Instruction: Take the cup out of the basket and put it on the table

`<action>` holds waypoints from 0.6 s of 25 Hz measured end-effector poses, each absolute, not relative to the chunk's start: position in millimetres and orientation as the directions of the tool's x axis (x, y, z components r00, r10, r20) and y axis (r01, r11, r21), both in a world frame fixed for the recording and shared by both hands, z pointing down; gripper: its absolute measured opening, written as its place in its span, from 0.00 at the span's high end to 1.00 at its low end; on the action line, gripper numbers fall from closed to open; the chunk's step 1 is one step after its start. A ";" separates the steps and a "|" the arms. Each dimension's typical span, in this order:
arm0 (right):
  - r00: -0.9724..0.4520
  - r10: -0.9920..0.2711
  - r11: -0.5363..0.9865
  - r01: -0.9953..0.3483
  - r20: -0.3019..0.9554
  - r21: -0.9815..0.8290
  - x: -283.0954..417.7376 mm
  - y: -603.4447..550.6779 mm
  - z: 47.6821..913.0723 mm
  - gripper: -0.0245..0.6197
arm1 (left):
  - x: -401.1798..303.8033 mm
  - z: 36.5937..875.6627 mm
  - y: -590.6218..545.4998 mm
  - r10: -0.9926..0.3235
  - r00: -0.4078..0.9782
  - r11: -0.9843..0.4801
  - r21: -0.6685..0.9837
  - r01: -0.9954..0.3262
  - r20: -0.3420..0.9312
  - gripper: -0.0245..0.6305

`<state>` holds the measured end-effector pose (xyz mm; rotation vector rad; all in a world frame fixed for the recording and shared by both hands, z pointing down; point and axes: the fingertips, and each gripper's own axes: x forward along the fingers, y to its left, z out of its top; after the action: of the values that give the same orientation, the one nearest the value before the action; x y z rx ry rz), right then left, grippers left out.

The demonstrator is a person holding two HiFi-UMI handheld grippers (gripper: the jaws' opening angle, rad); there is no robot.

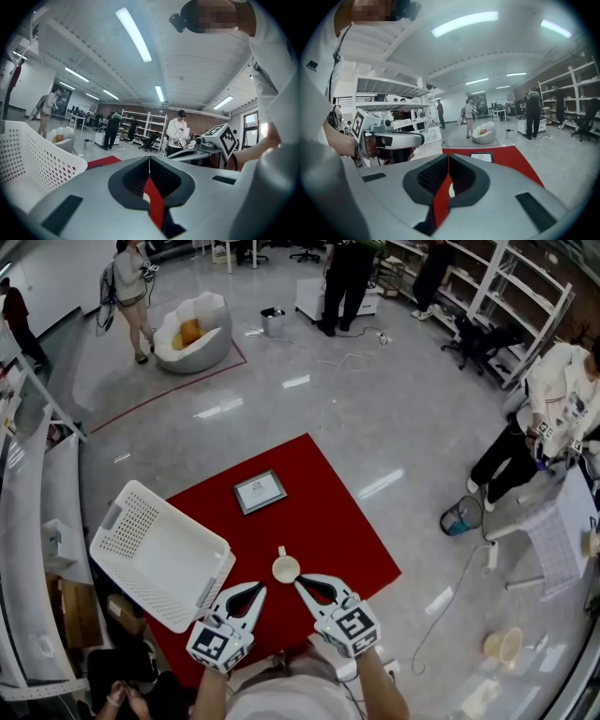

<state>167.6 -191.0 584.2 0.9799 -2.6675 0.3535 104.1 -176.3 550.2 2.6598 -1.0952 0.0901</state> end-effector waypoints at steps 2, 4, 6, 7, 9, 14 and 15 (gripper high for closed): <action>-0.731 -0.595 0.732 -0.664 0.336 -0.149 169.4 -184.6 585.2 0.95 | 104.6 548.8 -174.0 -0.680 0.717 -0.685 0.216 -0.696 0.152 0.94; -0.733 -0.592 0.725 -0.666 0.334 -0.175 171.6 -178.5 584.4 0.95 | 106.4 548.0 -171.0 -0.676 0.720 -0.689 0.214 -0.693 0.154 0.94; -0.734 -0.592 0.721 -0.667 0.333 -0.190 174.1 -173.1 584.4 0.95 | 109.4 546.0 -167.5 -0.674 0.723 -0.691 0.217 -0.690 0.153 0.94; -0.733 -0.594 0.719 -0.668 0.331 -0.192 175.3 -171.1 585.0 0.95 | 111.1 544.6 -166.0 -0.673 0.724 -0.691 0.221 -0.688 0.151 0.94; -0.730 -0.600 0.711 -0.674 0.327 -0.202 176.1 -169.0 586.3 0.95 | 112.7 543.7 -163.9 -0.671 0.726 -0.693 0.224 -0.686 0.148 0.94; -0.724 -0.609 0.700 -0.683 0.324 -0.209 173.0 -165.7 591.5 0.95 | 109.7 546.4 -159.5 -0.671 0.726 -0.692 0.224 -0.687 0.153 0.94; -0.724 -0.609 0.700 -0.683 0.324 -0.209 172.2 -165.1 591.4 0.95 | 109.2 546.2 -159.1 -0.672 0.725 -0.691 0.224 -0.687 0.152 0.94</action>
<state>172.2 -165.1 591.4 1.0341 -2.6793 0.4658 109.2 -159.1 546.2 2.6652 -1.0724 0.0844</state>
